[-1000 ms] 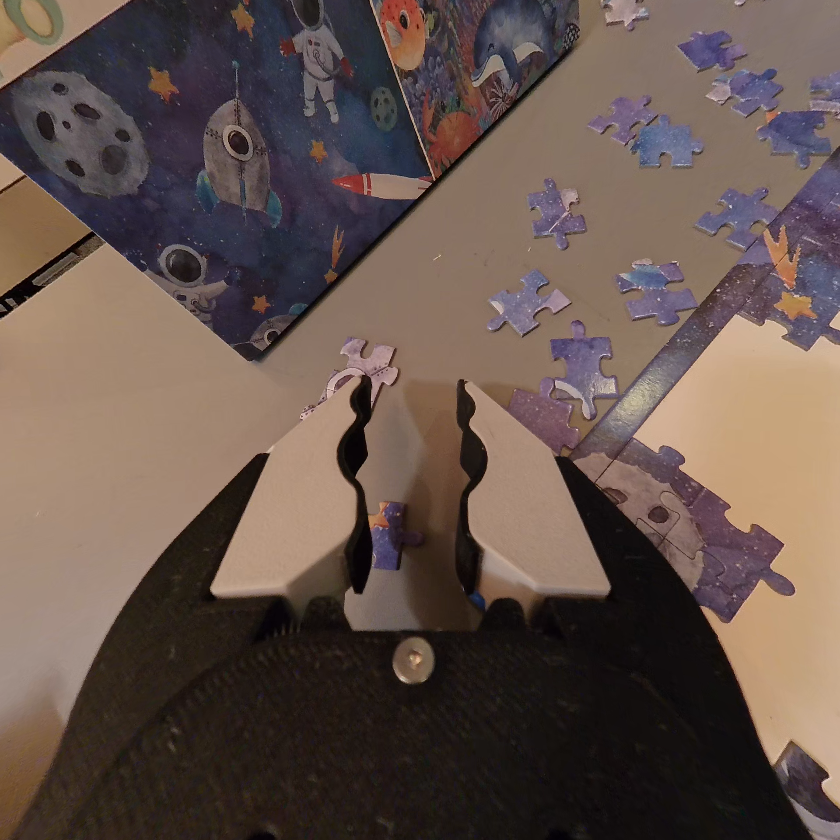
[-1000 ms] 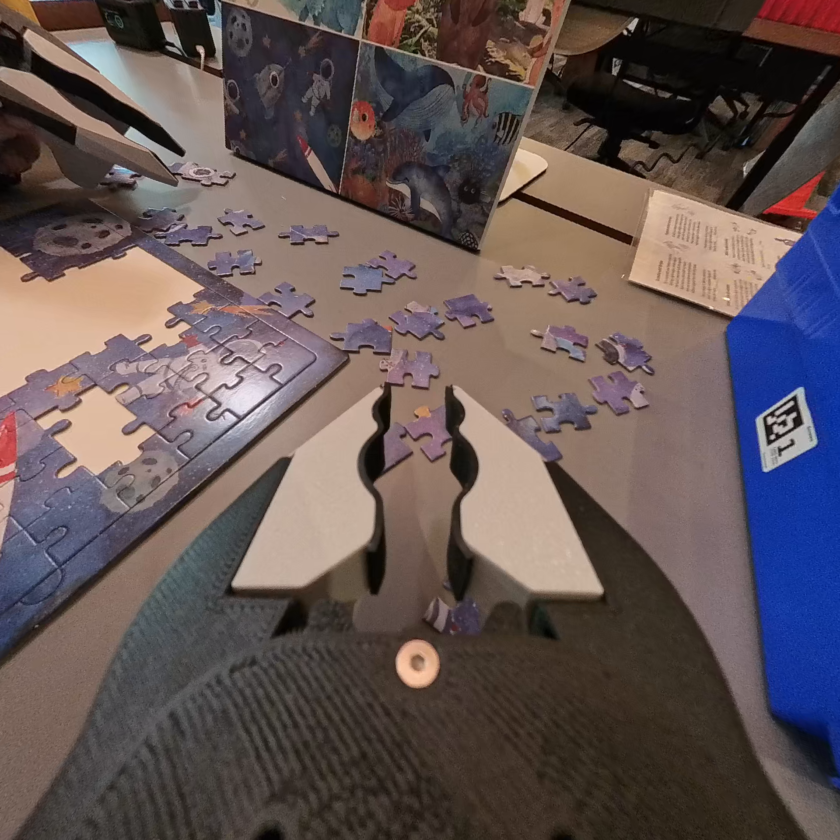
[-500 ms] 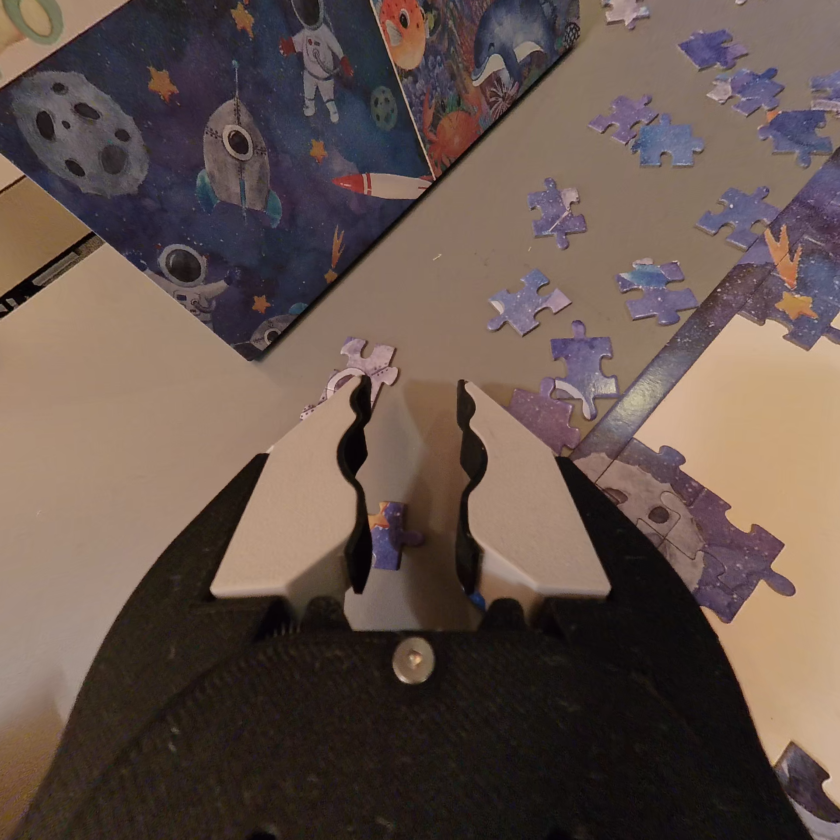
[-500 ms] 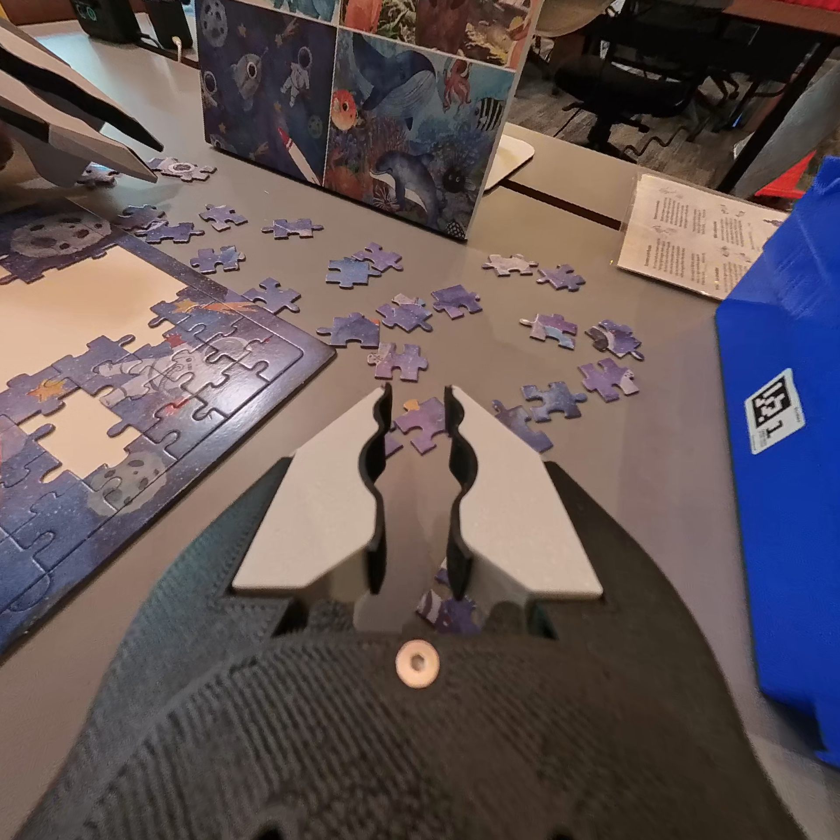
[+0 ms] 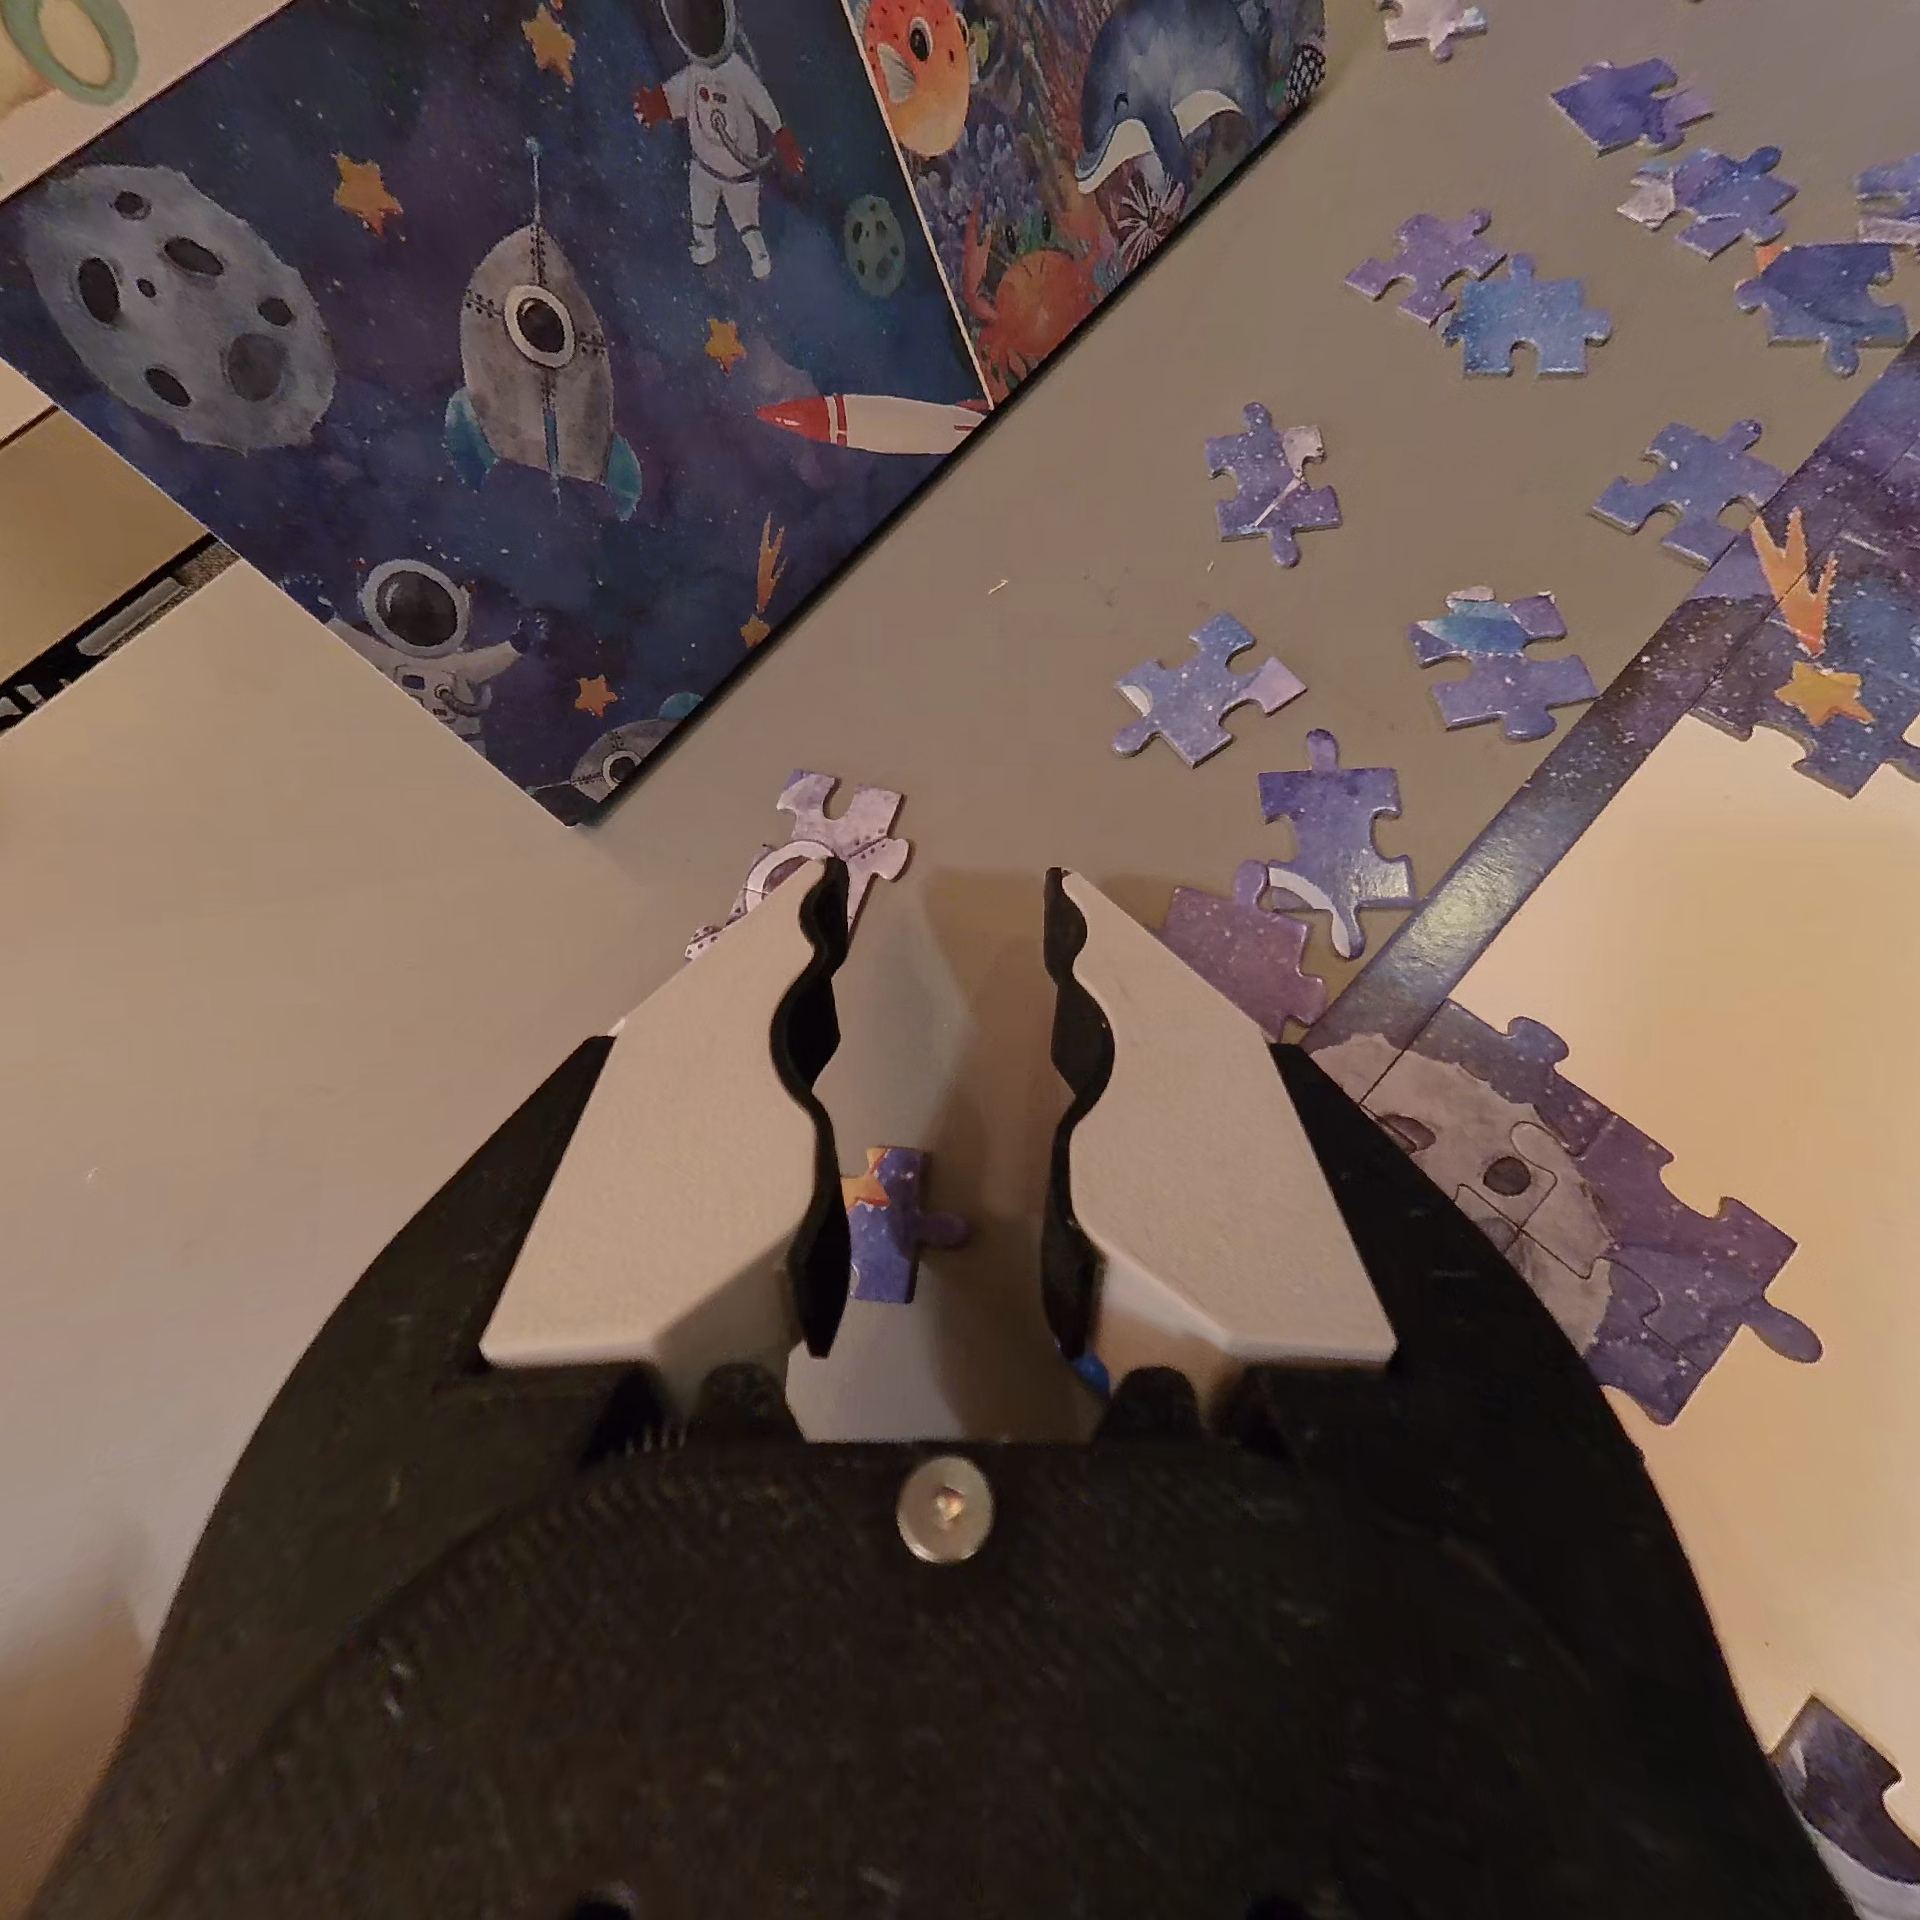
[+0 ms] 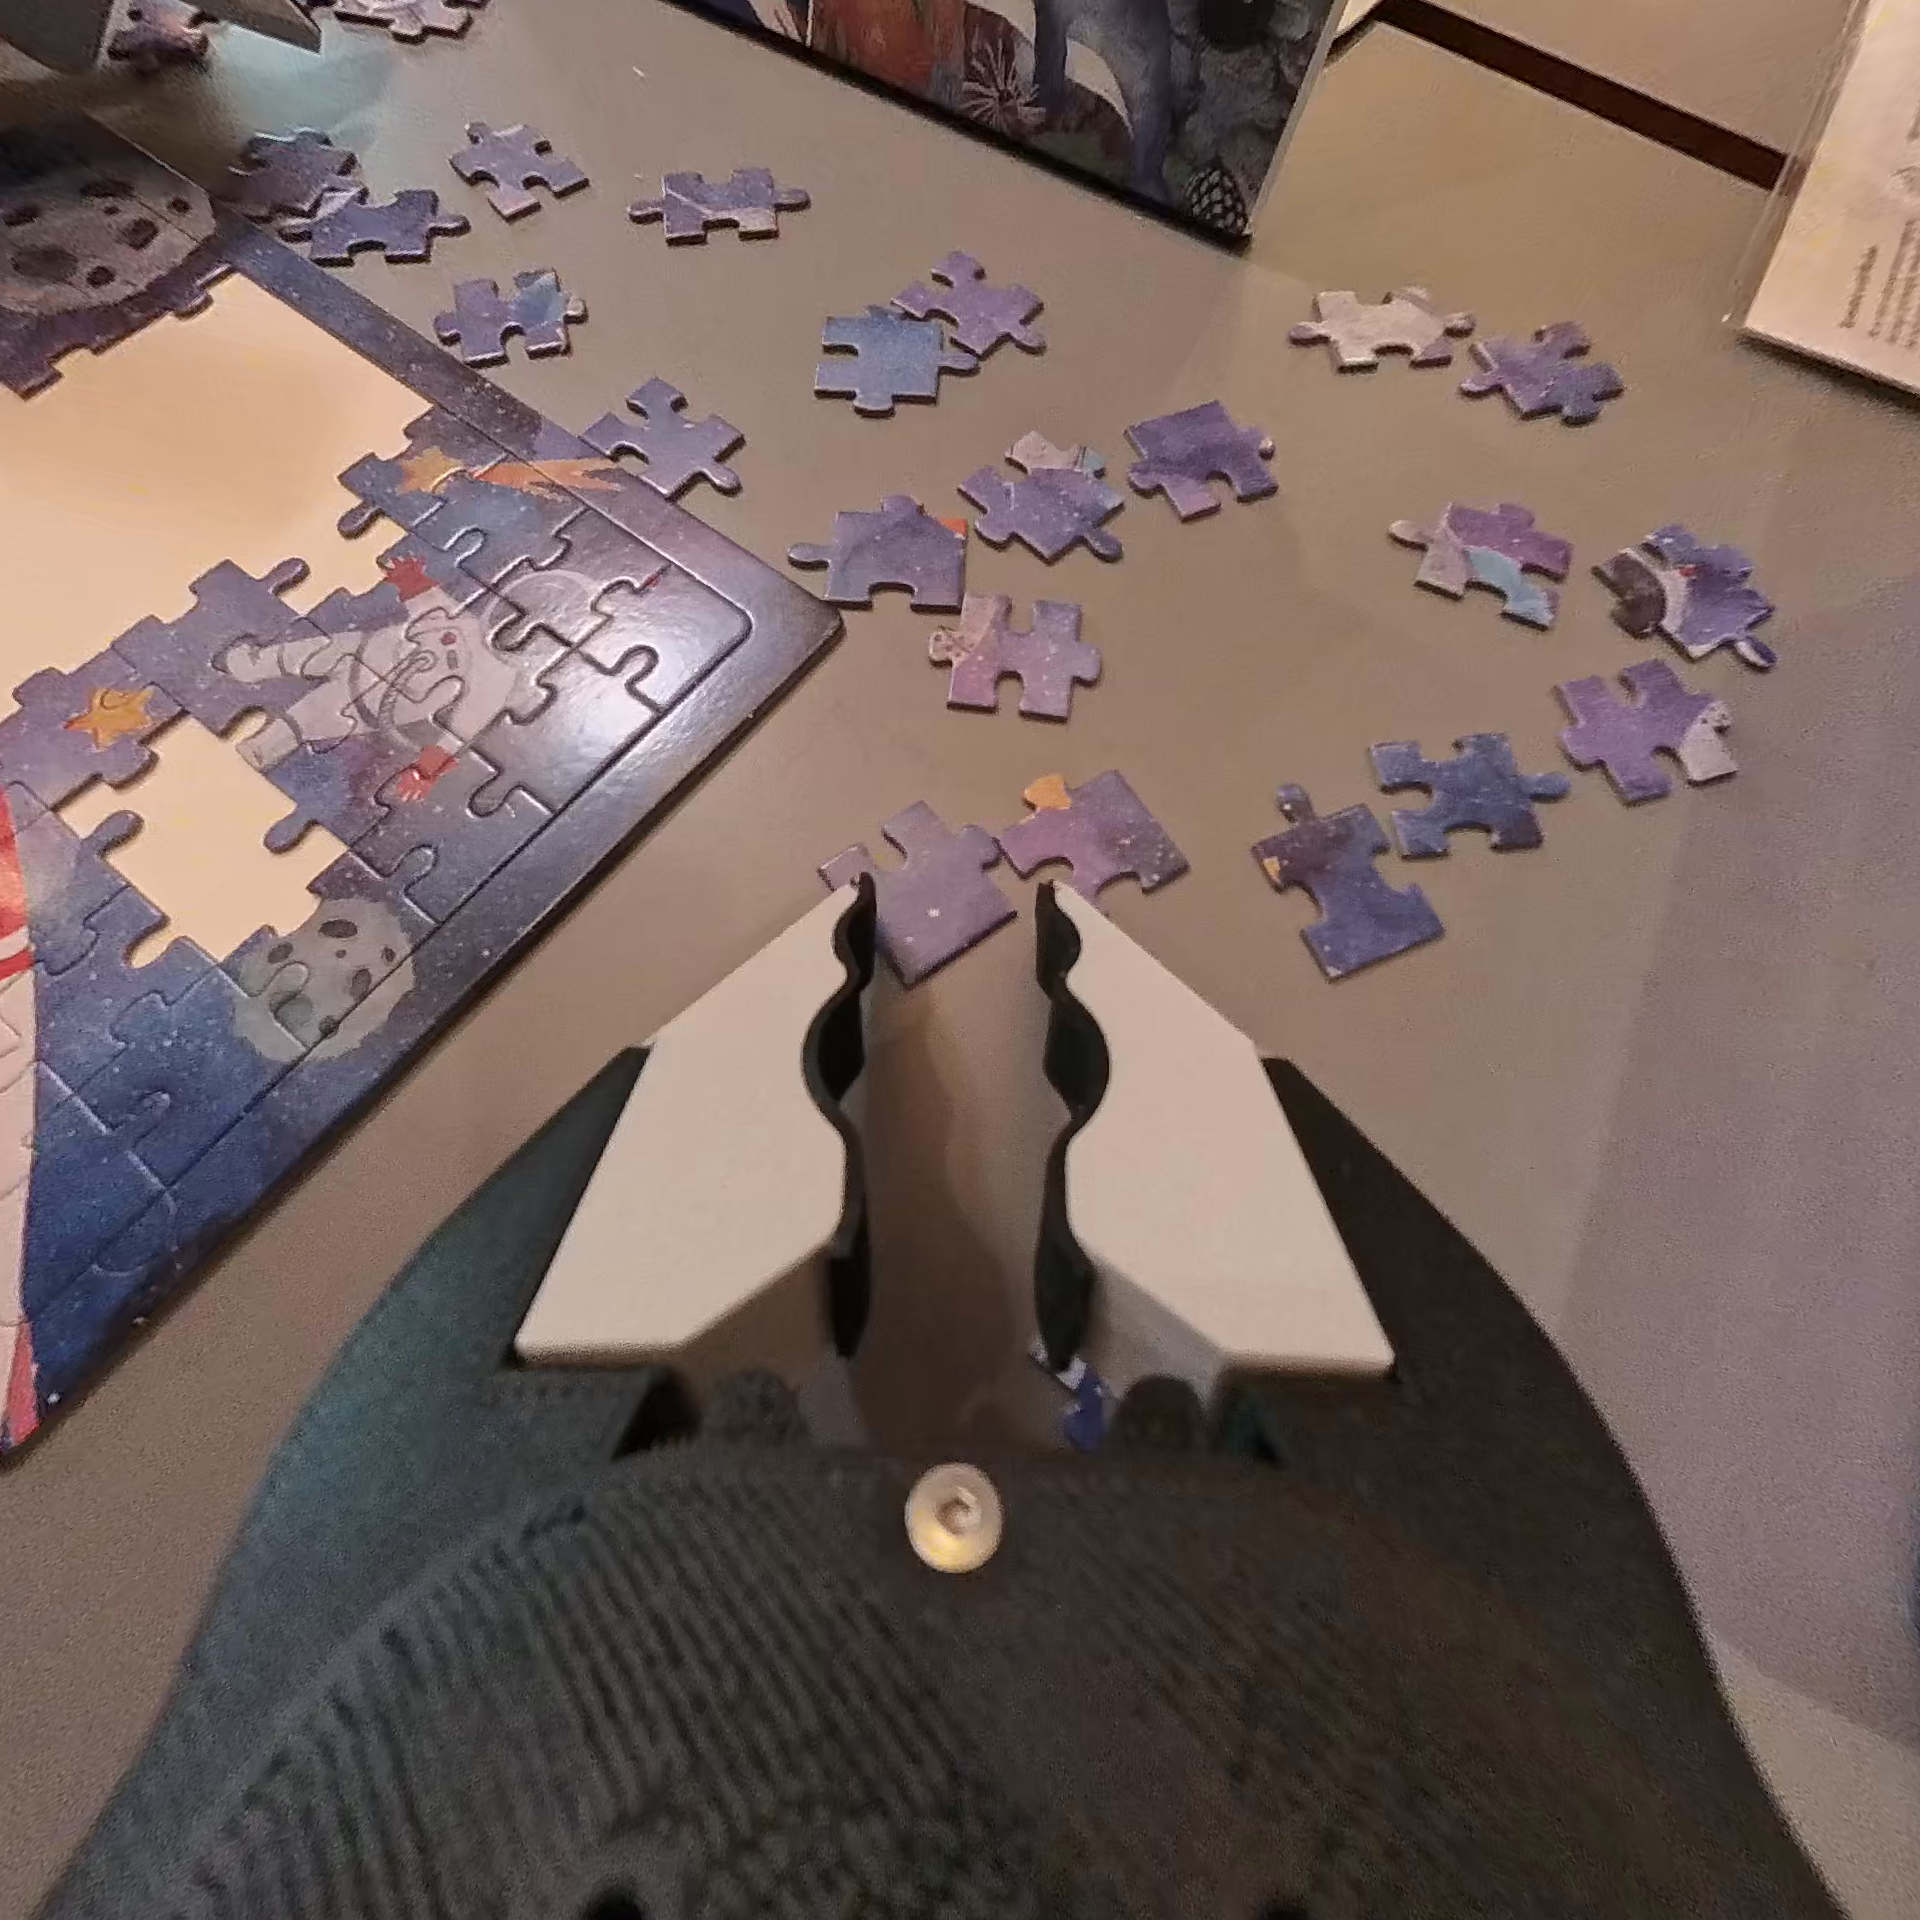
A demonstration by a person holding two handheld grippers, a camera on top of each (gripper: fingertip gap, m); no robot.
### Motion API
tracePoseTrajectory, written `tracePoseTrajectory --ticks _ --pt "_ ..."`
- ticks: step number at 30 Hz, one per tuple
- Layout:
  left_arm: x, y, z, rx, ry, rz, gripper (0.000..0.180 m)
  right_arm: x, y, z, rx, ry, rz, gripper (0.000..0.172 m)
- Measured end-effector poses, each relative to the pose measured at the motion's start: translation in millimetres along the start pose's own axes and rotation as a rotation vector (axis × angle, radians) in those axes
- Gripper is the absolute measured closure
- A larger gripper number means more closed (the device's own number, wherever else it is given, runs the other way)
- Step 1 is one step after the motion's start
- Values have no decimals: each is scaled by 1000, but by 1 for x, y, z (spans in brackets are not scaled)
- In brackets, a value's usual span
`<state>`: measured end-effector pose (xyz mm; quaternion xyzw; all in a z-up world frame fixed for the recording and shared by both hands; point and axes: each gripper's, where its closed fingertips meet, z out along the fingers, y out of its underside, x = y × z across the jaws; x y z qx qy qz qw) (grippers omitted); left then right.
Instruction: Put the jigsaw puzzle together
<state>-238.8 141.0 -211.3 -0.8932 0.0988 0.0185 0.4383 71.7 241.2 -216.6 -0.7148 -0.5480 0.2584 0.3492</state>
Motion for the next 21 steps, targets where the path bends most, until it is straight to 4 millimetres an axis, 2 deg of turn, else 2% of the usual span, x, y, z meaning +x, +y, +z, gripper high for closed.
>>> tracePoseTrajectory --ticks 21 --pt "1 0 1 -5 -3 8 143 -2 4 4 -35 -7 -15 139"
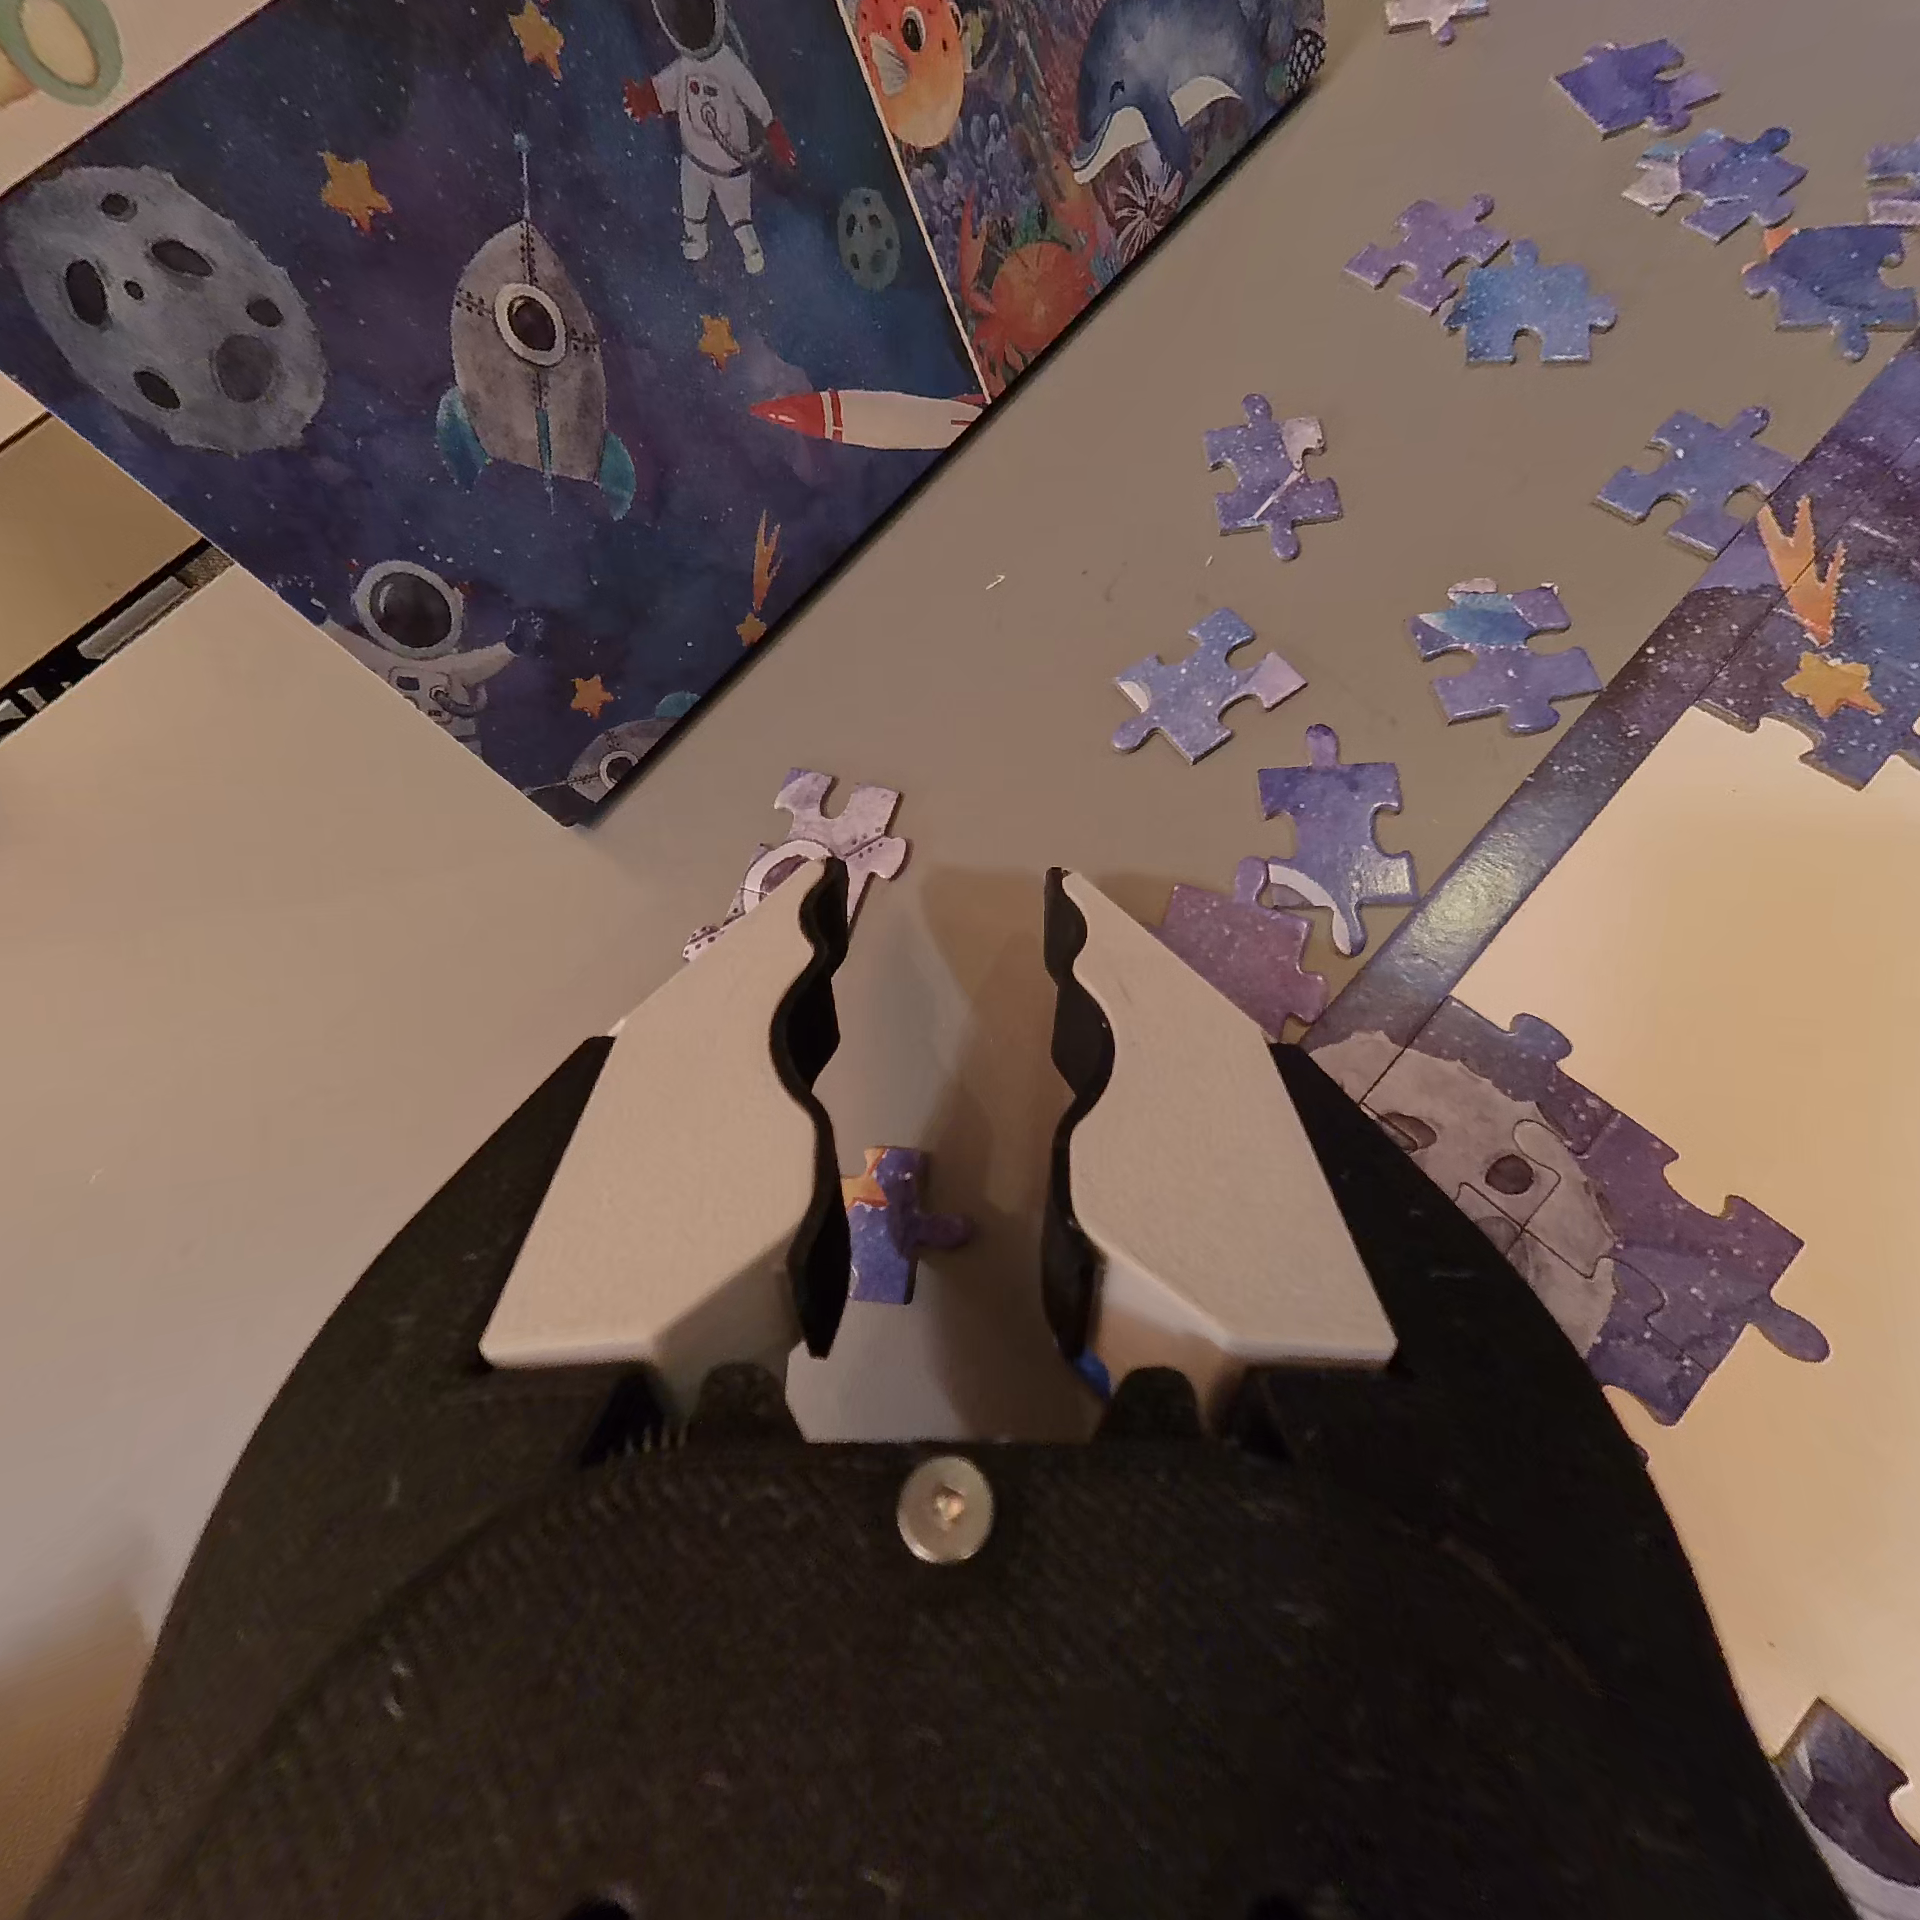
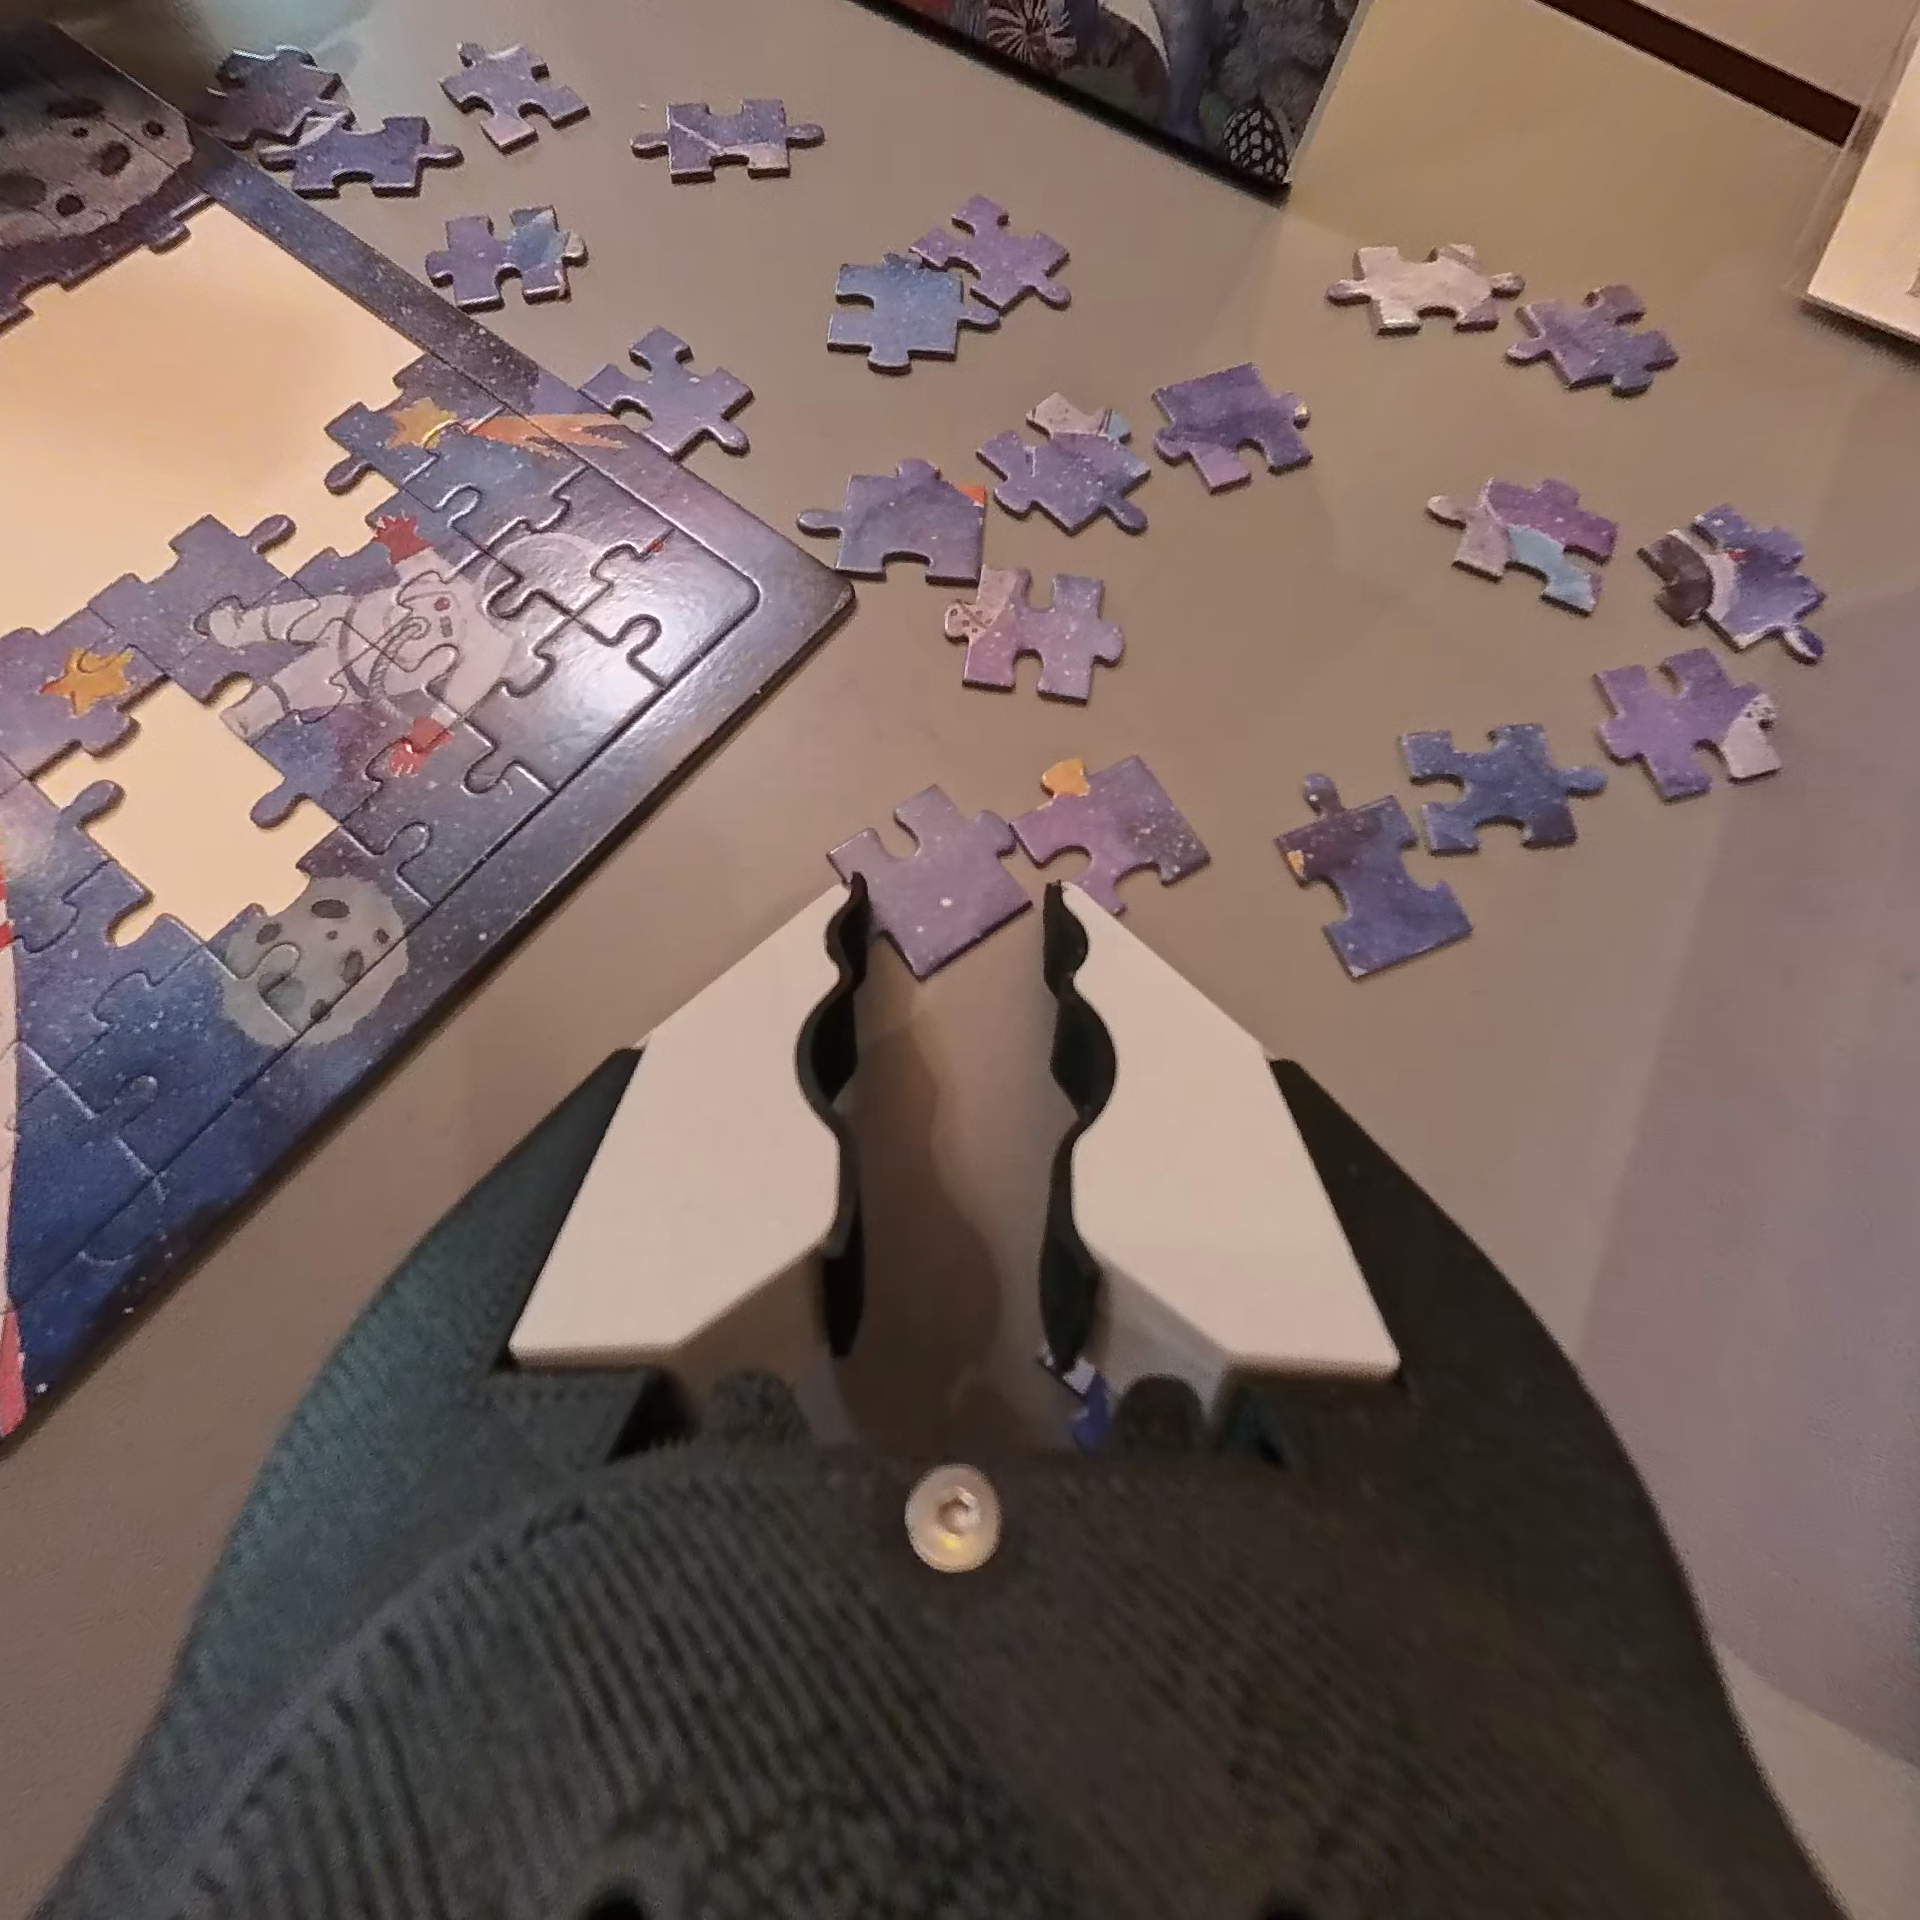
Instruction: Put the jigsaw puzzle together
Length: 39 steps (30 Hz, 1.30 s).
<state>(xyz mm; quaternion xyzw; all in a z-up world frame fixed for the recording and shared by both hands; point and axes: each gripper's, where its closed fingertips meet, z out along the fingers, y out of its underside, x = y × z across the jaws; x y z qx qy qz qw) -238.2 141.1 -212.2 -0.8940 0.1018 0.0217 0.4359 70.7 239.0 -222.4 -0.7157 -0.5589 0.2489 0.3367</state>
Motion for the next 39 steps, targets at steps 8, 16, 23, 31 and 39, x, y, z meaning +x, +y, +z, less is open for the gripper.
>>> tracePoseTrajectory --ticks 8,16,23,31,39 --pt "0 0 0 -1 -1 2 143 5 -7 -6 56 13 28 143" --pt "0 0 0 -3 -2 2 143 5 -9 -8 76 -15 62 144" --pt "0 1 0 -4 -3 6 143 -6 0 0 1 -30 -22 141" --pt "1 1 1 -7 -7 16 143 -17 1 -2 1 -110 -15 142" --pt "2 2 1 -13 -9 27 143 -24 -3 -6 36 -162 -19 153"
